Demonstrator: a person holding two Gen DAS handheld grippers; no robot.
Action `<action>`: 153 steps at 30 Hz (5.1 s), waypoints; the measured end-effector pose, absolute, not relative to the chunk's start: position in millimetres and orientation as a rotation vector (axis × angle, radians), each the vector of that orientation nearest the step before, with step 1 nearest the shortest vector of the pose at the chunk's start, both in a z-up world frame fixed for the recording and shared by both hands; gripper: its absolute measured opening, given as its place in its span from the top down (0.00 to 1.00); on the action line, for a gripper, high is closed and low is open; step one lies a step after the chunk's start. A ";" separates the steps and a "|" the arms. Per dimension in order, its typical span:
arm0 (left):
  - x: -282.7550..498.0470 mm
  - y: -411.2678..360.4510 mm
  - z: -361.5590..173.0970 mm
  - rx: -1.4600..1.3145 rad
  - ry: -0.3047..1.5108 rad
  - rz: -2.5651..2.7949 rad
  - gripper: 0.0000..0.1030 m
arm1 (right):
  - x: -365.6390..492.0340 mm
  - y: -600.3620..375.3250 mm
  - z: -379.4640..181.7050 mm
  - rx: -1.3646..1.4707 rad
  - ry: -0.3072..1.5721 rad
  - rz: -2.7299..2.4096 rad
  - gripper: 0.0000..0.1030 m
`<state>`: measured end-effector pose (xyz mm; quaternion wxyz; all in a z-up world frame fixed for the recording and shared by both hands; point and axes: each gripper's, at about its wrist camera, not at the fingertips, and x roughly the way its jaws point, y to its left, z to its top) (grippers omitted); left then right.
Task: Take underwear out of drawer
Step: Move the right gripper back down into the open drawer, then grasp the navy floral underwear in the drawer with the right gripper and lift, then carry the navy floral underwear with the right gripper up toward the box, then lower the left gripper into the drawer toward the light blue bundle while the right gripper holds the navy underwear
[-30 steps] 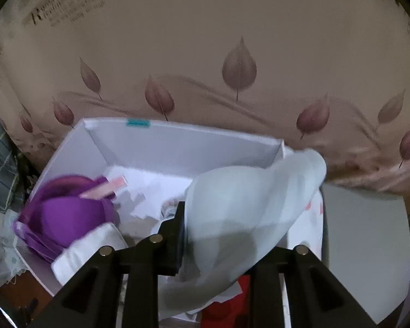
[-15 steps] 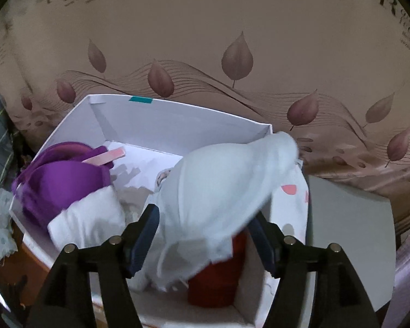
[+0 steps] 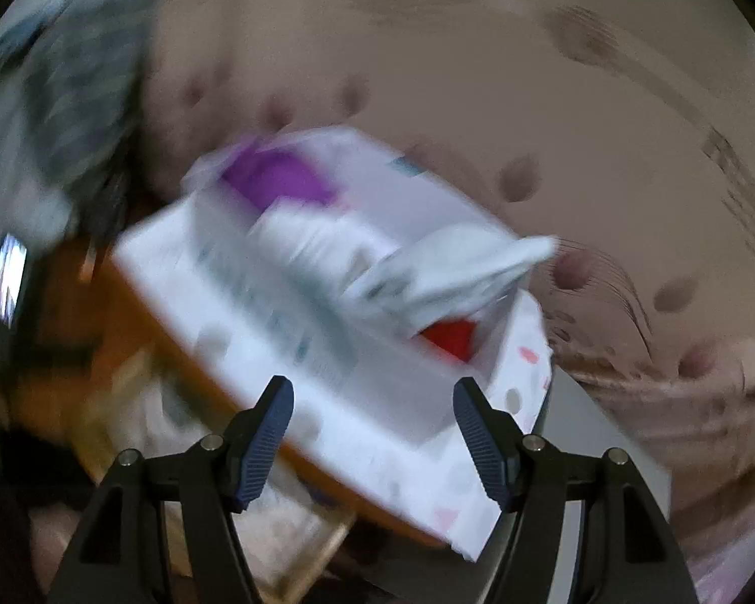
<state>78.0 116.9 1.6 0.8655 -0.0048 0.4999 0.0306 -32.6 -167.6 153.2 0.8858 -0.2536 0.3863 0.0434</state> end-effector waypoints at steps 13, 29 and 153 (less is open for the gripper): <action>77.6 110.8 1.4 0.009 1.049 0.033 0.16 | -43.3 -139.7 -20.2 -0.769 0.937 0.256 0.51; 77.1 93.4 -4.8 0.093 1.064 -0.005 0.16 | 2.3 -141.4 -125.8 -1.045 0.980 0.181 0.51; 56.7 -98.3 -79.6 0.552 1.258 -0.560 0.15 | -118.7 -329.0 101.5 0.079 0.458 -0.365 0.72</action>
